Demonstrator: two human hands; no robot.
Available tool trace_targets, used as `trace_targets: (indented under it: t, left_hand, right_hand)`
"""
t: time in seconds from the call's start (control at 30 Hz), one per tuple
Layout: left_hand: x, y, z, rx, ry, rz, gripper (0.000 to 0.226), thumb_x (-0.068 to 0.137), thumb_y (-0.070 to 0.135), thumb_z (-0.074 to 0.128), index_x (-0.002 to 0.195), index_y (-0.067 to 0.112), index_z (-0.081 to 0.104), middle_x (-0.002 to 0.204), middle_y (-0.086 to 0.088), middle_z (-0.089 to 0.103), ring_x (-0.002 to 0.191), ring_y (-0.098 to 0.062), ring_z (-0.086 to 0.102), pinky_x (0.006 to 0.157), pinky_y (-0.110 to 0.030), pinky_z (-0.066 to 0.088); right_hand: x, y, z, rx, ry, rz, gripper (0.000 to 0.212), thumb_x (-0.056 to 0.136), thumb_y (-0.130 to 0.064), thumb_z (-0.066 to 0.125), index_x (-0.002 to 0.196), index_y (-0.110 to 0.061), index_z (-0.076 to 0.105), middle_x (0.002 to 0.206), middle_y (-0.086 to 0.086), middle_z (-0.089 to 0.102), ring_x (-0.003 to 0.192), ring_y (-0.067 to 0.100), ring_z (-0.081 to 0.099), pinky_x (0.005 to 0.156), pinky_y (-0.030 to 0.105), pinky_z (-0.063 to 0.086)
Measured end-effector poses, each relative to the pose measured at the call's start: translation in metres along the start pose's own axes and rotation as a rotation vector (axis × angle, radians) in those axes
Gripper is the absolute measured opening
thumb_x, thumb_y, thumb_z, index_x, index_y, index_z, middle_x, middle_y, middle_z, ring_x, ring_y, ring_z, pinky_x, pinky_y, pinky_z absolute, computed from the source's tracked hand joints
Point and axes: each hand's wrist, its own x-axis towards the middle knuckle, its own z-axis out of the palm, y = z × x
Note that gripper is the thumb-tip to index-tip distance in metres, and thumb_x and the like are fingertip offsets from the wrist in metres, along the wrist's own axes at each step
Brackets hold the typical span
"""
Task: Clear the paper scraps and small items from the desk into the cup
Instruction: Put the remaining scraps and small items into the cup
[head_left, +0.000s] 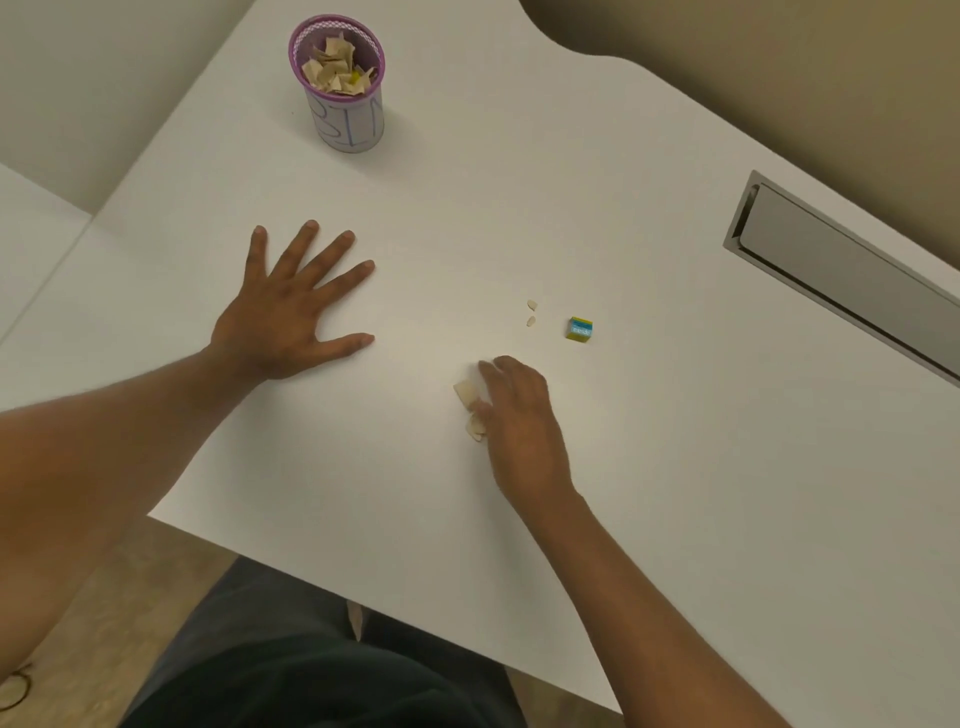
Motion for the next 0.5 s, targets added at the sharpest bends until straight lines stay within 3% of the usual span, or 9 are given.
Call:
trace_targets:
  t: [0.1, 0.2, 0.33, 0.5]
  left_hand:
    - [0.000, 0.001, -0.001, -0.006, 0.004, 0.001, 0.090, 0.094, 0.091, 0.028, 0.172, 0.046, 0.017, 0.184, 0.009, 0.010, 0.171, -0.032, 0.008, 0.131, -0.071, -0.001]
    - [0.000, 0.002, -0.002, -0.011, 0.006, -0.002, 0.090, 0.094, 0.091, 0.028, 0.172, 0.046, 0.018, 0.184, 0.009, 0.011, 0.171, -0.032, 0.009, 0.131, -0.072, 0.000]
    - [0.000, 0.002, -0.004, -0.018, -0.010, -0.010, 0.091, 0.094, 0.091, 0.027, 0.172, 0.046, 0.018, 0.184, 0.009, 0.010, 0.172, -0.031, 0.007, 0.132, -0.074, 0.001]
    - [0.001, 0.004, -0.007, -0.020, -0.022, -0.012, 0.091, 0.094, 0.092, 0.026, 0.172, 0.046, 0.018, 0.184, 0.009, 0.011, 0.172, -0.031, 0.007, 0.133, -0.074, 0.002]
  right_hand:
    - [-0.011, 0.019, -0.004, 0.100, 0.025, 0.097, 0.060, 0.088, -0.031, 0.076, 0.143, -0.027, 0.050, 0.138, -0.009, 0.053, 0.124, 0.016, 0.042, 0.102, 0.028, 0.044]
    - [-0.014, 0.024, 0.000, 0.117, -0.015, 0.119, 0.066, 0.080, -0.031, 0.083, 0.138, -0.030, 0.054, 0.127, -0.013, 0.060, 0.115, 0.015, 0.048, 0.101, 0.028, 0.041]
    - [0.008, 0.016, 0.002, 0.111, 0.039, 0.112, 0.054, 0.075, -0.036, 0.087, 0.123, -0.031, 0.064, 0.111, -0.014, 0.066, 0.102, 0.015, 0.057, 0.093, 0.026, 0.030]
    - [0.039, 0.003, -0.005, 0.260, -0.004, 0.097, 0.050, 0.072, -0.022, 0.088, 0.118, -0.026, 0.067, 0.108, -0.007, 0.064, 0.102, 0.019, 0.055, 0.092, 0.035, 0.047]
